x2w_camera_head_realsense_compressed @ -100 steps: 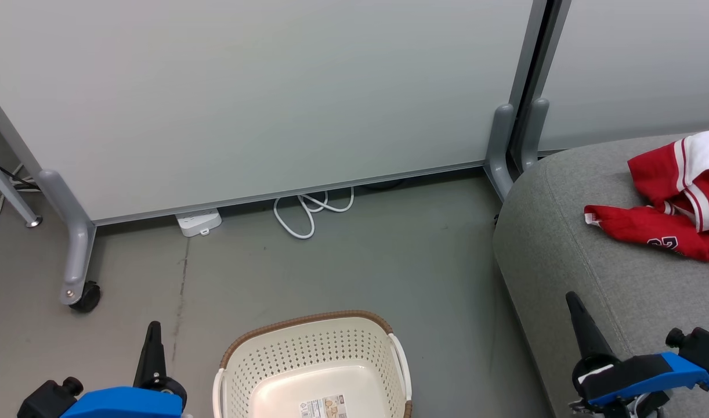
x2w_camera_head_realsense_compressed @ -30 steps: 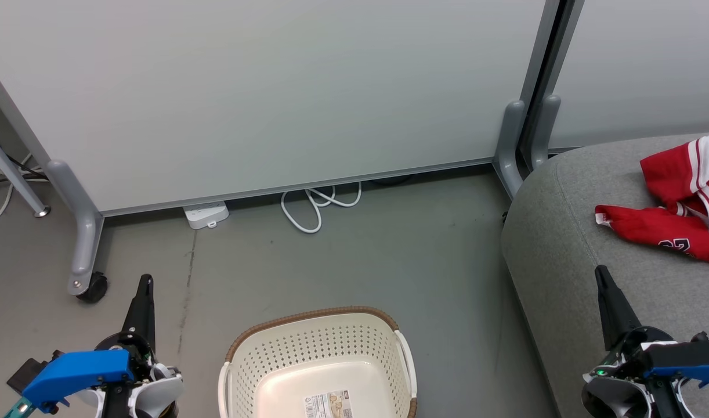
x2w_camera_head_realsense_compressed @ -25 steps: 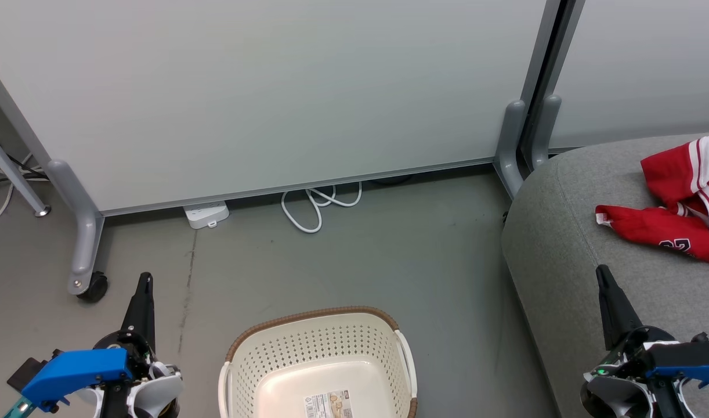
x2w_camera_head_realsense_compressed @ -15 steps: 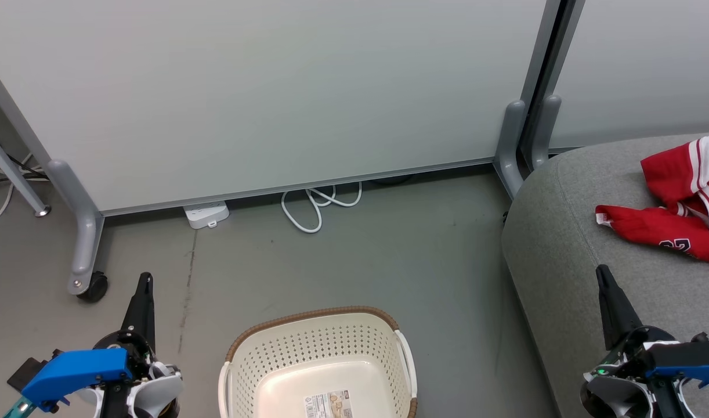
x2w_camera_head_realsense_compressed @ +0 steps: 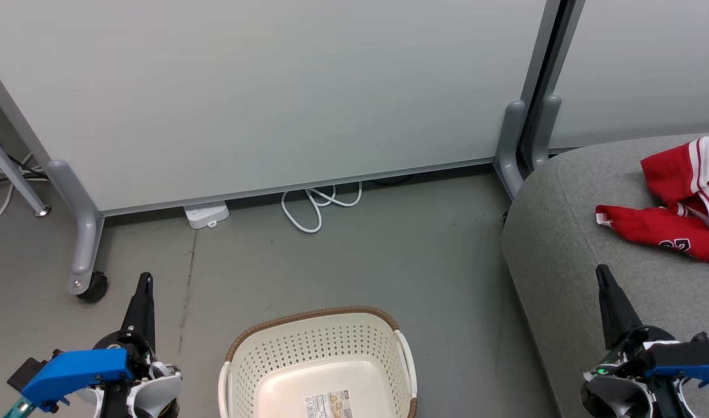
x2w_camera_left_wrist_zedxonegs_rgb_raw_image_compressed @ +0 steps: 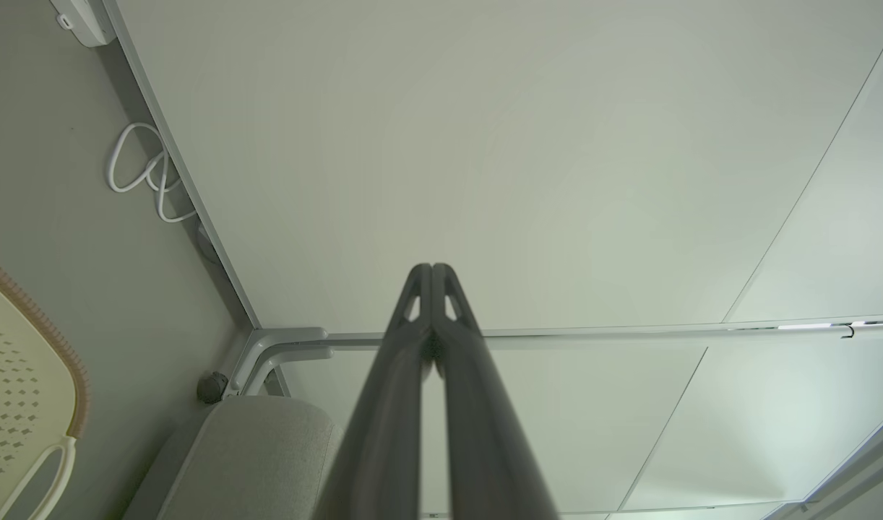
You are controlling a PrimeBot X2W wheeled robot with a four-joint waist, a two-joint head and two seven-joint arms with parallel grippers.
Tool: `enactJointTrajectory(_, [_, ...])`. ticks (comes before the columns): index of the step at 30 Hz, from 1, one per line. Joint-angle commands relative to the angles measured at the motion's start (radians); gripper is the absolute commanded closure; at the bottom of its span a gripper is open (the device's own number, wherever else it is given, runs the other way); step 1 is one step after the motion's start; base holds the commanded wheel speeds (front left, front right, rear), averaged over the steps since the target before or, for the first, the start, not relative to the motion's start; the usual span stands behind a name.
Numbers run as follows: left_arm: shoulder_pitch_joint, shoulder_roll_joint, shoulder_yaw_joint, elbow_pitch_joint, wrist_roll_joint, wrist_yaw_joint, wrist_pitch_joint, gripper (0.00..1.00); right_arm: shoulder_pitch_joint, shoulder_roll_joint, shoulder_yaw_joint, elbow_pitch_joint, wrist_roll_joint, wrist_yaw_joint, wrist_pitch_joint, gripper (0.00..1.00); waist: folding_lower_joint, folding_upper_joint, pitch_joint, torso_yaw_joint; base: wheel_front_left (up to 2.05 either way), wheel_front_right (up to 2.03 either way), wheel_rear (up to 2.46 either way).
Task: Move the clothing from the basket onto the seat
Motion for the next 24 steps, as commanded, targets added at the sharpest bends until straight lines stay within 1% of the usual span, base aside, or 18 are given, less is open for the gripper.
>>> enactJointTrajectory(1, [-0.01, -0.001, 0.002, -0.004, -0.002, -0.002, 0.004, 1.0, -0.012, 0.002, -0.002, 0.002, 0.002, 0.001, 0.002, 1.0, 0.0, 0.0, 0.0, 0.0, 0.0, 0.0, 0.0])
enactJointTrajectory(24, [-0.01, -0.001, 0.002, -0.004, -0.003, -0.002, 0.004, 1.0, -0.011, 0.002, -0.002, 0.002, 0.003, 0.001, 0.002, 1.0, 0.0, 0.0, 0.0, 0.0, 0.0, 0.0, 0.0])
